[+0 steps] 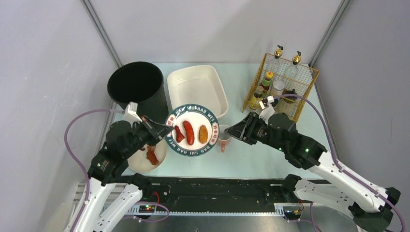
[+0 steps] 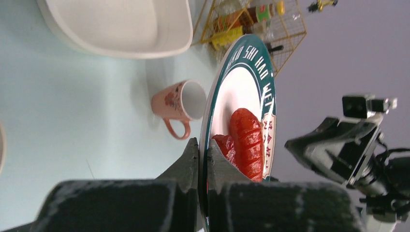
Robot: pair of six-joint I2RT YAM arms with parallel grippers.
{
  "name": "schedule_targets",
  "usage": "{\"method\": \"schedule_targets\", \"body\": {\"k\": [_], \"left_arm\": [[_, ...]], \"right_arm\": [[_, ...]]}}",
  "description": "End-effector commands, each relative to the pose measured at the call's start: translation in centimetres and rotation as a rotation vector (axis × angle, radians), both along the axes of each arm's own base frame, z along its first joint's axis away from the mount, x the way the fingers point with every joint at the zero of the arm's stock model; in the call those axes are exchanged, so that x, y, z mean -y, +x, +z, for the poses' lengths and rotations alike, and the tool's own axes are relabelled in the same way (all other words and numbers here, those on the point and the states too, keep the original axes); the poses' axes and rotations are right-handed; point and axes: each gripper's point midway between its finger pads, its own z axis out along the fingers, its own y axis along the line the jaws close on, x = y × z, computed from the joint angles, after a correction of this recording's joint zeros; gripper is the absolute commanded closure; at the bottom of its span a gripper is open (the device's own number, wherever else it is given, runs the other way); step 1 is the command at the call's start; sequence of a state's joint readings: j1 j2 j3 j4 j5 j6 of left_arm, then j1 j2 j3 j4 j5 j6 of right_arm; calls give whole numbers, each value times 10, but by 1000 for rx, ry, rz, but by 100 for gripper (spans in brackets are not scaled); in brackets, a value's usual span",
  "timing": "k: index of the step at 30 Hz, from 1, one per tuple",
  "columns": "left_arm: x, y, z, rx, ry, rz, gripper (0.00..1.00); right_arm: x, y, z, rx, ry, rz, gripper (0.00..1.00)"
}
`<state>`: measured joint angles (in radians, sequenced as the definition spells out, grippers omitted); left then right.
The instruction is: Clear the kitchen counter
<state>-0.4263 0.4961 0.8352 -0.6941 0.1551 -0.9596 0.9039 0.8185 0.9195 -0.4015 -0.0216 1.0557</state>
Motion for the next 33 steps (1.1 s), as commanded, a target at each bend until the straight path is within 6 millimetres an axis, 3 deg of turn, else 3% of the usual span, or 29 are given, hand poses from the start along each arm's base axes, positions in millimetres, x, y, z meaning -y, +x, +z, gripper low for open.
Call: {"method": "schedule_targets", "body": {"k": [1,10,16,25,33], "left_arm": [[6,23,76,205,-85,-27,100],[-20,88,117,244,-129,56,100],[-73,128,137,277,-103,206,100],[-128,158,152,313,-22,371,100],[-199,168,147,287,150,618,100]], "right_arm": [[25,-1,7,48,-43,-51,58],[35,-12,-18,4,-63,-46,58],[30,-19,-29,-19,-67,-6,59],[25,-24,-38,-32,-77,40,59],[24,-35,-48,-52,-93,92,60]]}}
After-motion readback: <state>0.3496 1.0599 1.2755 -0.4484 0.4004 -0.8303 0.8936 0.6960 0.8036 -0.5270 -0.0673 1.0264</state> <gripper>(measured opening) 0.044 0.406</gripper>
